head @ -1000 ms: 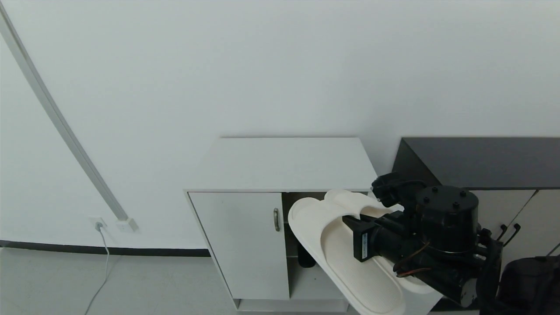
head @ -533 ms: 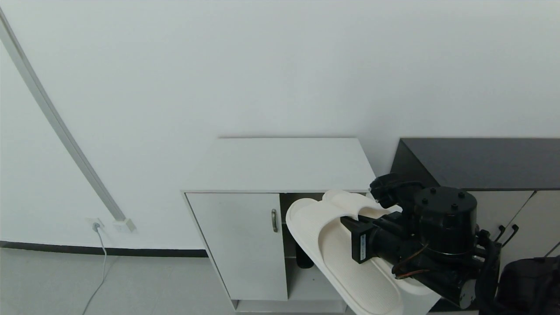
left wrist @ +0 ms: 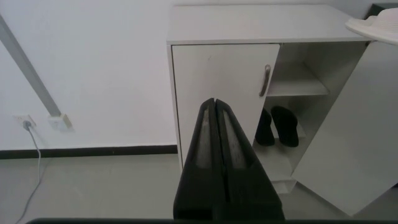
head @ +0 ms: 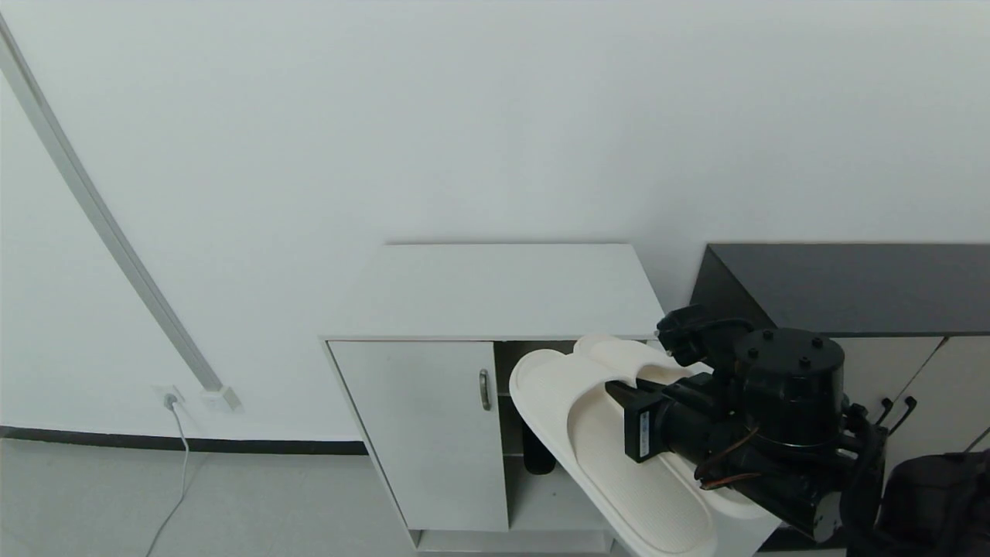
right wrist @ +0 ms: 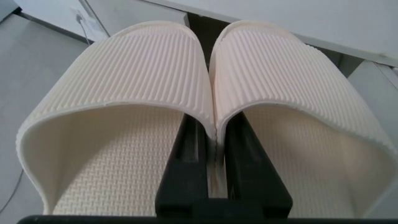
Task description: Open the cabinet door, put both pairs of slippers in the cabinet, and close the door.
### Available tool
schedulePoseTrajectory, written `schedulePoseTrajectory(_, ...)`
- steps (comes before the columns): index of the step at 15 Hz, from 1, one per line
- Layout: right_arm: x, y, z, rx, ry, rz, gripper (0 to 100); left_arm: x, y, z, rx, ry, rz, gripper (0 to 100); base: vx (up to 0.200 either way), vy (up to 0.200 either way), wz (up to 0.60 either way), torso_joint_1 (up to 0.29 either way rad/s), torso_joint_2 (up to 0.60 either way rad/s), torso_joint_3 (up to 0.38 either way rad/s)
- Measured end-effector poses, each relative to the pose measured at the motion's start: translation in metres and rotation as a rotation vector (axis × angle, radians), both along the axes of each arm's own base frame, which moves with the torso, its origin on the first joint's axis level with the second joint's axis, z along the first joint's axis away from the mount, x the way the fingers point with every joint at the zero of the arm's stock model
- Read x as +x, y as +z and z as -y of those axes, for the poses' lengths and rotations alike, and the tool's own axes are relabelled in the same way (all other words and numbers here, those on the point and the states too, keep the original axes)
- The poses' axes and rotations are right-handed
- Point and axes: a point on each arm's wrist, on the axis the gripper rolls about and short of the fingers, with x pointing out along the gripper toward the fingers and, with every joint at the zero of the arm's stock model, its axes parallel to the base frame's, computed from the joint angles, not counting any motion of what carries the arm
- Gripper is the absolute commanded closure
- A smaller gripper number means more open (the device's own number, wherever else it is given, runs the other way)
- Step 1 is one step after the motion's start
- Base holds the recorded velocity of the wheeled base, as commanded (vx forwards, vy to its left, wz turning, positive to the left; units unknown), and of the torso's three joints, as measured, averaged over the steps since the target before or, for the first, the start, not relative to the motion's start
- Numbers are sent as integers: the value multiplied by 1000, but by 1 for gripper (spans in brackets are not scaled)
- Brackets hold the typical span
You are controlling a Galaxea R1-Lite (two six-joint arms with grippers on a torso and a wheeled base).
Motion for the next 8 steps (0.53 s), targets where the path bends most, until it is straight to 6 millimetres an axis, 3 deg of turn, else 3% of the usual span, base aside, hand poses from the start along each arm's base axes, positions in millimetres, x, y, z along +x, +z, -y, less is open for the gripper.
schedulePoseTrajectory(8,-2,-2,2,-7,0,-5,100,0,0,0,0,0,0,100,0,0,0,-8,11,10)
